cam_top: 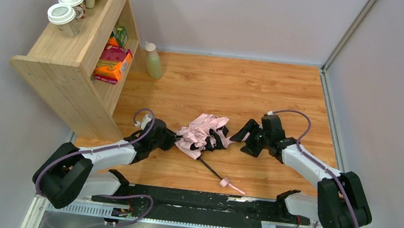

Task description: Put away the umbrella

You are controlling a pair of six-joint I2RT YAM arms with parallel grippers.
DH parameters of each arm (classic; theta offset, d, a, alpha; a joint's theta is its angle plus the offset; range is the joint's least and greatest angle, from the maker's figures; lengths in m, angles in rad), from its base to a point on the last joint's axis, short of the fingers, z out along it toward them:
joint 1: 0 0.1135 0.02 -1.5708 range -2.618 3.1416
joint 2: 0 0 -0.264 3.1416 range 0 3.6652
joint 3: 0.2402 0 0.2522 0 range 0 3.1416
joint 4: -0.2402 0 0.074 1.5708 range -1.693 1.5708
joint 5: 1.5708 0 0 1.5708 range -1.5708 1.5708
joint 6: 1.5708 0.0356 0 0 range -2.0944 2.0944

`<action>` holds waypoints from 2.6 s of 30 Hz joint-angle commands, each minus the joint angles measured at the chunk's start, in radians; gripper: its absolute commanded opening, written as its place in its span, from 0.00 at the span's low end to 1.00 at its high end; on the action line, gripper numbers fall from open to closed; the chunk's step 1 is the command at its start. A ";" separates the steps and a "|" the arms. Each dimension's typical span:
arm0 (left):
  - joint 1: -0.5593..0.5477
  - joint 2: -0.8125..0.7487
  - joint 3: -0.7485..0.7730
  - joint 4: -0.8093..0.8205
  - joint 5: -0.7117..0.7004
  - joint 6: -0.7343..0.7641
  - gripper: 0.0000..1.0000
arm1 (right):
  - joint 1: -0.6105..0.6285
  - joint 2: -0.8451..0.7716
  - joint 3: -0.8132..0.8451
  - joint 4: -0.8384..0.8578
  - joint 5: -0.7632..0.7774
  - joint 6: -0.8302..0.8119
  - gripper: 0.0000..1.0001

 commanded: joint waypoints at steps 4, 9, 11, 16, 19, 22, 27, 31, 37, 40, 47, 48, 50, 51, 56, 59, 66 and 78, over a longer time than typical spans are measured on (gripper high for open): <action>-0.036 0.012 -0.013 -0.053 -0.032 0.045 0.00 | 0.001 0.142 -0.032 0.399 -0.044 0.083 0.70; -0.049 0.005 -0.010 -0.084 -0.035 0.039 0.00 | 0.004 0.286 0.030 0.515 -0.127 0.018 0.15; -0.050 -0.001 -0.003 -0.111 -0.044 0.038 0.00 | 0.008 0.247 0.072 0.464 -0.112 -0.048 0.00; -0.050 0.002 -0.005 -0.115 -0.052 0.053 0.00 | 0.027 0.148 0.190 0.446 -0.108 -0.203 0.00; -0.052 0.001 -0.011 -0.104 -0.055 0.044 0.00 | 0.036 0.207 0.289 0.553 -0.255 -0.188 0.00; -0.053 -0.016 -0.019 -0.095 -0.059 0.033 0.00 | 0.057 0.282 0.354 0.673 -0.346 -0.142 0.00; -0.062 -0.041 -0.006 -0.125 -0.076 0.027 0.00 | 0.080 0.368 0.444 0.696 -0.325 -0.232 0.00; -0.066 -0.053 -0.002 -0.151 -0.073 0.018 0.00 | 0.084 0.444 0.478 0.607 -0.247 -0.387 0.00; -0.078 -0.056 0.001 -0.164 -0.067 0.001 0.00 | 0.019 0.624 0.455 0.707 -0.197 -0.476 0.00; -0.081 -0.061 0.003 -0.174 -0.066 -0.008 0.00 | -0.031 0.733 0.471 0.767 -0.256 -0.393 0.00; -0.082 -0.077 0.006 -0.191 -0.070 -0.010 0.00 | -0.051 0.813 0.478 0.863 -0.348 -0.269 0.00; -0.082 -0.079 0.004 -0.191 -0.070 -0.011 0.00 | -0.055 0.817 0.495 0.882 -0.371 -0.243 0.00; -0.082 -0.079 0.003 -0.193 -0.070 -0.017 0.00 | -0.048 0.797 0.533 0.880 -0.397 -0.209 0.00; -0.082 -0.076 0.001 -0.188 -0.072 -0.020 0.00 | -0.042 0.787 0.561 0.905 -0.414 -0.177 0.00; -0.082 -0.065 0.001 -0.177 -0.073 -0.033 0.00 | 0.004 0.774 0.600 1.296 -0.448 0.281 0.00; -0.082 -0.050 0.007 -0.170 -0.070 -0.037 0.00 | 0.042 0.797 0.610 1.515 -0.396 0.473 0.00; -0.085 -0.062 0.004 -0.188 -0.063 -0.045 0.00 | -0.004 0.885 0.531 1.395 -0.386 0.206 0.00; -0.087 -0.094 -0.014 -0.217 -0.083 -0.066 0.00 | -0.079 0.876 0.592 0.691 -0.290 -0.374 0.13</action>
